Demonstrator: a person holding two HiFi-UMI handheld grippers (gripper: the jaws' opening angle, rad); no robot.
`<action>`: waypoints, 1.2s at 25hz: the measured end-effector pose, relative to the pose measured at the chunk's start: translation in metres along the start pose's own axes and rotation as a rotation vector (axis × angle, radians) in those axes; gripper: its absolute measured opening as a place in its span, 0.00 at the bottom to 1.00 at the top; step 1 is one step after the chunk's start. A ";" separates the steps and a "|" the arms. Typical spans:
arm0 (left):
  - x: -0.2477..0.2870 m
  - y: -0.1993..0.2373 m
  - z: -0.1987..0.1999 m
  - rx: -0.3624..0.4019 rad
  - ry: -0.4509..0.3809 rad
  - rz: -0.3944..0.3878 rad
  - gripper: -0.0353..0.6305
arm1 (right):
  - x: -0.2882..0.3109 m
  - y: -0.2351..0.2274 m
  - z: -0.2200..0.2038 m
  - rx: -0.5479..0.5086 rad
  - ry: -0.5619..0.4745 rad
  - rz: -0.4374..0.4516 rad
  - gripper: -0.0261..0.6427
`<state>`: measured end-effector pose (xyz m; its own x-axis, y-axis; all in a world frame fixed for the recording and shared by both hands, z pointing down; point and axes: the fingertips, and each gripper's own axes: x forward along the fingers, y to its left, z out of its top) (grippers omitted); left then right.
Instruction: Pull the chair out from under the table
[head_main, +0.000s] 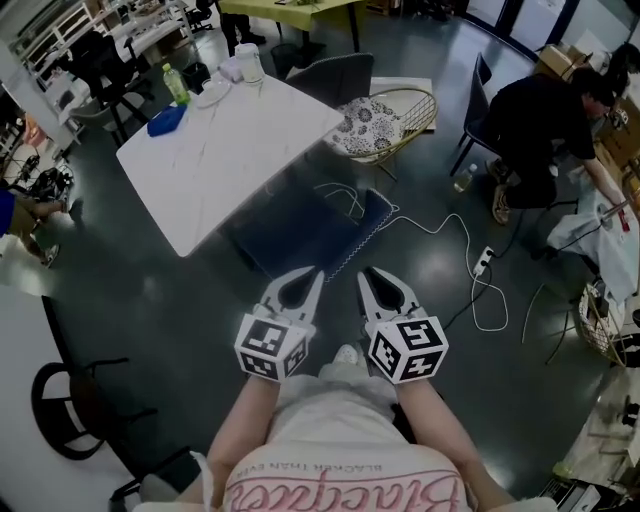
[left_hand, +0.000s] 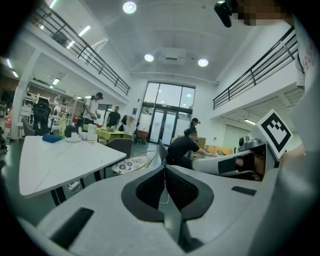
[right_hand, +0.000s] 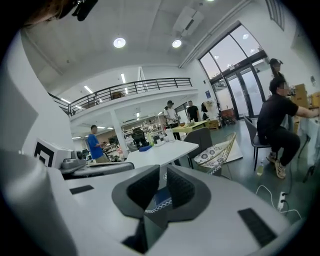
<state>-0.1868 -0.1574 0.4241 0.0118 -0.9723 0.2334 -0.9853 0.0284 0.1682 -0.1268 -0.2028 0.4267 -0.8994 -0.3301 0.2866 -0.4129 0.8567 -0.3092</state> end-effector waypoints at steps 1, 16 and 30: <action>0.007 0.000 0.000 0.001 0.000 0.001 0.06 | 0.004 -0.006 -0.001 0.000 0.013 0.006 0.07; 0.081 0.048 0.005 0.007 0.063 -0.109 0.06 | 0.081 -0.052 -0.012 0.058 0.200 -0.129 0.38; 0.156 0.096 -0.011 0.044 0.221 -0.460 0.06 | 0.128 -0.102 -0.041 0.274 0.227 -0.547 0.40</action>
<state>-0.2775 -0.3040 0.4876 0.4770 -0.8095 0.3424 -0.8758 -0.4053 0.2621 -0.1944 -0.3160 0.5323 -0.5083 -0.5723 0.6435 -0.8514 0.4463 -0.2756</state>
